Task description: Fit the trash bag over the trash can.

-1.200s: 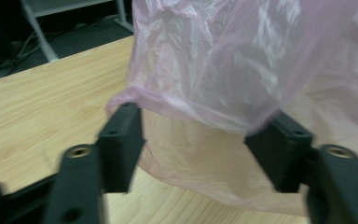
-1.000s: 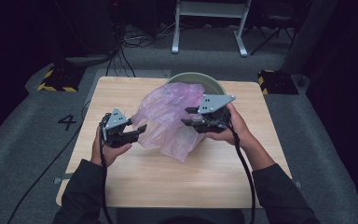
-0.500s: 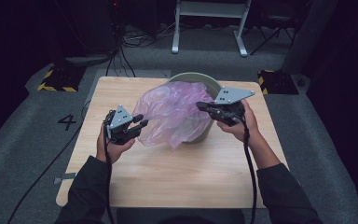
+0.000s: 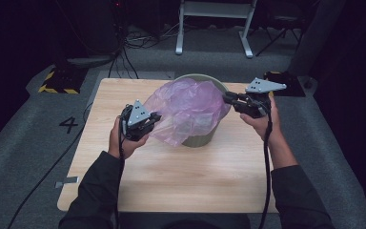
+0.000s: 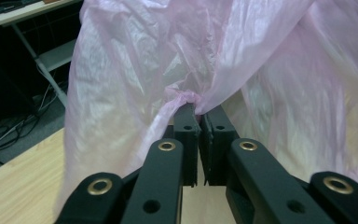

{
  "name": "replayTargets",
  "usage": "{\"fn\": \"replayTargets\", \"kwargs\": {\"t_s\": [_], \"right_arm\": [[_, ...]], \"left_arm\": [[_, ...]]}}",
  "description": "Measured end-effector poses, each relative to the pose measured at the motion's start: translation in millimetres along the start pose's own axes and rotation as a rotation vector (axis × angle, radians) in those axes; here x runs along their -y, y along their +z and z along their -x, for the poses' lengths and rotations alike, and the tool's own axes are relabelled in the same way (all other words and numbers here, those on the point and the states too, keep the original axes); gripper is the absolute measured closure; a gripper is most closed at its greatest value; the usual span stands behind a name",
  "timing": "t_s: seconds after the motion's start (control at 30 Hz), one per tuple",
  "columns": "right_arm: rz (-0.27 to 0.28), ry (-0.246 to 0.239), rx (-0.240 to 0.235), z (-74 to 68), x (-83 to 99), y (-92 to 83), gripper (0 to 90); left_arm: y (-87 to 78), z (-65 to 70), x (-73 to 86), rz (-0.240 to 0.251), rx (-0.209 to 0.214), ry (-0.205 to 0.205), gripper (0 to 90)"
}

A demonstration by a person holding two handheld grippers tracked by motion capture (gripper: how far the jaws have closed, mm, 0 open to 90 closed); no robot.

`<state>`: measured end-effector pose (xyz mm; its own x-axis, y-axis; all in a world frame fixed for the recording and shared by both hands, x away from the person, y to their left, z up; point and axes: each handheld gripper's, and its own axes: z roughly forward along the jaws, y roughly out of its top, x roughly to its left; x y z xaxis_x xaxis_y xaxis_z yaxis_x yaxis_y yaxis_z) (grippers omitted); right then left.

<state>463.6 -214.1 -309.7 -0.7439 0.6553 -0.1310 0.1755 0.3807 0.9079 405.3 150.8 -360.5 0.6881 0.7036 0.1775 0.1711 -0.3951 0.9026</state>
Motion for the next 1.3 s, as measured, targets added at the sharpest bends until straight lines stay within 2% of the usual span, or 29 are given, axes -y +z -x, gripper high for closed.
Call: {"fn": "replayTargets", "kwargs": {"t_s": [0.03, 0.07, 0.1, 0.17, 0.23, 0.3, 0.33, 0.37, 0.4, 0.47, 0.5, 0.53, 0.6, 0.67, 0.77, 0.8, 0.87, 0.97, 1.03, 1.07, 1.1, 1.13, 1.17, 1.2, 1.23, 1.27, 1.3], "right_arm": [[0.004, -0.01, 0.004, -2.4, -0.1, -2.4, 62.5], [0.023, -0.014, 0.017, -7.1, -1.3, -7.8, 48.8], [0.023, -0.014, 0.017, -7.1, -1.3, -7.8, 48.8], [0.048, -0.014, 0.024, -14.8, -3.7, -17.1, 40.3], [0.084, -0.03, 0.021, -24.6, -5.9, -27.3, 38.4], [0.104, -0.057, -0.016, -35.9, -7.8, -35.3, 38.0], [0.119, -0.109, -0.061, -54.1, -10.0, -39.7, 37.4], [0.119, -0.109, -0.061, -54.1, -10.0, -39.7, 37.4], [0.115, -0.128, -0.081, -60.7, -10.6, -39.2, 36.9], [0.092, -0.181, -0.149, -85.3, -11.6, -28.0, 34.8], [0.074, -0.197, -0.157, -92.3, -11.8, -21.5, 33.2], [0.074, -0.197, -0.157, -92.3, -11.8, -21.5, 33.2], [0.051, -0.226, -0.158, -102.5, -12.2, -6.7, 30.1], [0.026, -0.207, -0.166, -111.4, -13.8, 17.9, 26.3], [0.002, -0.173, -0.157, -118.7, -16.4, 37.0, 25.9], [0.002, -0.173, -0.157, -118.7, -16.4, 37.0, 25.9], [-0.016, -0.178, -0.135, -123.0, -16.9, 45.6, 29.8], [-0.051, -0.19, -0.119, -125.6, -16.2, 53.6, 53.8], [-0.053, -0.208, -0.097, -125.4, -15.6, 54.4, 67.9], [-0.045, -0.208, -0.073, -121.5, -15.3, 52.3, 79.9], [-0.045, -0.208, -0.073, -121.5, -15.3, 52.3, 79.9], [-0.021, -0.185, -0.082, -113.9, -13.7, 46.7, 86.9], [-0.021, -0.185, -0.082, -113.9, -13.7, 46.7, 86.9], [-0.007, -0.183, -0.064, -107.6, -11.1, 39.6, 89.8], [-0.007, -0.183, -0.064, -107.6, -11.1, 39.6, 89.8], [0.014, -0.161, -0.079, -100.4, -8.7, 30.5, 89.8], [0.024, -0.148, -0.073, -96.6, -7.2, 24.7, 89.7]], "left_arm": [[0.9, 0.8, -1.2, -0.003, 0.001, 0.005, 87.1], [1.6, 1.8, -1.8, -0.002, 0.001, 0.005, 87.7], [1.8, 2.6, -2.5, -0.002, 0.003, 0.011, 87.7], [1.5, 4.5, -3.1, 0.002, 0.006, 0.011, 88.5], [0.5, 5.3, -3.7, 0.003, 0.006, 0.016, 88.5], [-0.2, 5.8, -3.9, 0.005, 0.012, 0.014, 89.0], [-0.2, 5.9, -4.0, 0.006, 0.012, 0.015, 89.2], [-0.1, 6.0, -4.2, 0.005, 0.014, 0.017, 89.2], [0.4, 6.2, -4.6, 0.006, 0.019, 0.015, 89.3], [1.6, 7.0, -5.7, 0.007, 0.024, 0.015, 89.6], [2.9, 8.2, -7.0, 0.009, 0.038, 0.017, 89.7], [2.9, 8.2, -7.0, 0.009, 0.038, 0.017, 89.7], [4.9, 10.1, -8.4, 0.007, 0.053, 0.023, 89.8], [5.9, 11.5, -9.4, 0.01, 0.065, 0.026, 89.9], [5.3, 14.2, -11.8, 0.026, 0.094, 0.035, 89.9], [5.3, 14.2, -11.8, 0.026, 0.094, 0.035, 90.0], [3.5, 15.9, -12.4, 0.038, 0.102, 0.037, 90.0], [-0.2, 15.8, -12.6, 0.05, 0.106, 0.036, 90.0], [-2.6, 14.5, -12.4, 0.054, 0.102, 0.036, 90.0], [-3.5, 13.5, -12.4, 0.054, 0.1, 0.036, 90.0], [-4.5, 12.2, -12.2, 0.058, 0.097, 0.032, 90.0], [-5.3, 10.6, -12.0, 0.063, 0.096, 0.022, 90.0], [-5.8, 9.3, -11.9, 0.064, 0.094, 0.02, 90.0], [-6.3, 7.6, -11.5, 0.067, 0.09, 0.011, 90.0], [-6.4, 6.5, -11.4, 0.067, 0.089, 0.007, 90.0], [-6.3, 4.7, -11.2, 0.065, 0.087, 0.005, 90.0], [-5.4, 1.7, -11.0, 0.066, 0.078, -0.006, 90.0]]}}
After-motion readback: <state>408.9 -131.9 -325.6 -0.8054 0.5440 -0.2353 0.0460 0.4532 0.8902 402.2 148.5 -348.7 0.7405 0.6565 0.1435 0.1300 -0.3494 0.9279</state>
